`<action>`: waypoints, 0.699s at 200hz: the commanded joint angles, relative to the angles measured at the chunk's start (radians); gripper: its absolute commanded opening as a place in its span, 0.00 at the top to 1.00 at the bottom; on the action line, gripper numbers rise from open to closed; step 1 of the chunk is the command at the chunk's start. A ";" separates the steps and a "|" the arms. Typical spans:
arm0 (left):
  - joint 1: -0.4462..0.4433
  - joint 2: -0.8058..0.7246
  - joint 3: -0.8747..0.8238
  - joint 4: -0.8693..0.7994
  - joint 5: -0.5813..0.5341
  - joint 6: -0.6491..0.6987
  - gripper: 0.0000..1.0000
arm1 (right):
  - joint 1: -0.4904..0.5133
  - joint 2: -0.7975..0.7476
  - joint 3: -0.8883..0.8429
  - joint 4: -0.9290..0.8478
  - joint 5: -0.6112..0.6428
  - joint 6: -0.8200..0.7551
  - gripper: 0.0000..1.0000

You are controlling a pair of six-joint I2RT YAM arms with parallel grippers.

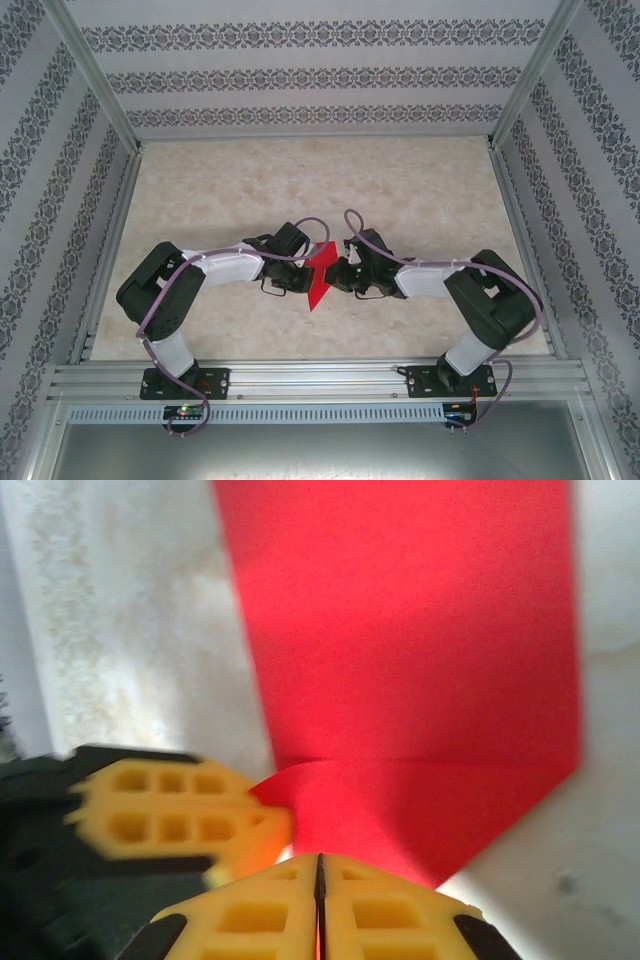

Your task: Fold a paper plane with a square sheet of paper (pick it up from the middle)

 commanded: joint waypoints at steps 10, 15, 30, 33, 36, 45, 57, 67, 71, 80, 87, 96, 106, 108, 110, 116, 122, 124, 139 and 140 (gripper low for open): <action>0.004 0.004 -0.001 -0.061 -0.029 0.013 1.00 | 0.047 -0.005 -0.040 0.050 -0.021 0.045 0.91; 0.003 0.005 -0.002 -0.061 -0.028 0.012 1.00 | 0.053 0.002 -0.044 0.064 -0.022 0.053 0.92; 0.004 0.004 -0.002 -0.063 -0.028 0.014 1.00 | 0.066 0.029 -0.052 0.108 -0.018 0.079 0.92; 0.004 0.004 -0.001 -0.062 -0.028 0.012 1.00 | 0.068 0.036 -0.052 0.118 -0.020 0.085 0.92; 0.004 0.004 -0.002 -0.063 -0.027 0.013 1.00 | 0.069 0.044 -0.054 0.131 -0.023 0.091 0.92; 0.004 0.005 0.000 -0.065 -0.028 0.013 1.00 | 0.070 0.070 -0.059 0.182 -0.039 0.115 0.91; 0.004 0.007 0.000 -0.064 -0.029 0.014 1.00 | 0.073 0.109 -0.058 0.222 -0.058 0.132 0.92; 0.004 0.007 0.000 -0.064 -0.029 0.014 1.00 | 0.072 0.136 -0.056 0.221 -0.059 0.139 0.91; 0.004 0.007 0.000 -0.065 -0.029 0.013 1.00 | 0.073 0.144 -0.057 0.217 -0.056 0.140 0.92; 0.004 0.006 0.000 -0.065 -0.031 0.013 1.00 | 0.072 0.150 -0.061 0.213 -0.050 0.144 0.92; 0.004 0.007 0.000 -0.065 -0.032 0.014 1.00 | 0.073 0.146 -0.066 0.212 -0.045 0.143 0.92; 0.004 0.007 0.002 -0.065 -0.032 0.012 1.00 | 0.074 0.128 -0.063 0.192 -0.045 0.135 0.91; 0.004 0.007 0.001 -0.066 -0.032 0.014 1.00 | 0.075 0.091 -0.058 0.166 -0.044 0.129 0.91; 0.004 0.007 0.001 -0.066 -0.032 0.013 1.00 | 0.075 0.084 -0.056 0.162 -0.045 0.129 0.91; 0.004 0.007 0.001 -0.066 -0.032 0.014 1.00 | 0.076 0.080 -0.056 0.159 -0.045 0.129 0.91; 0.004 0.006 0.001 -0.065 -0.033 0.013 1.00 | 0.079 0.058 -0.057 0.149 -0.042 0.129 0.91; 0.004 0.005 -0.002 -0.065 -0.034 0.014 1.00 | 0.084 0.039 -0.055 0.136 -0.037 0.129 0.91; 0.004 0.005 -0.002 -0.065 -0.034 0.013 1.00 | 0.086 0.031 -0.054 0.130 -0.036 0.127 0.91; 0.004 0.006 0.000 -0.065 -0.035 0.013 1.00 | 0.103 0.008 -0.035 0.068 -0.025 0.111 0.91; 0.004 0.006 0.000 -0.065 -0.035 0.013 1.00 | 0.104 0.007 -0.033 0.064 -0.023 0.110 0.91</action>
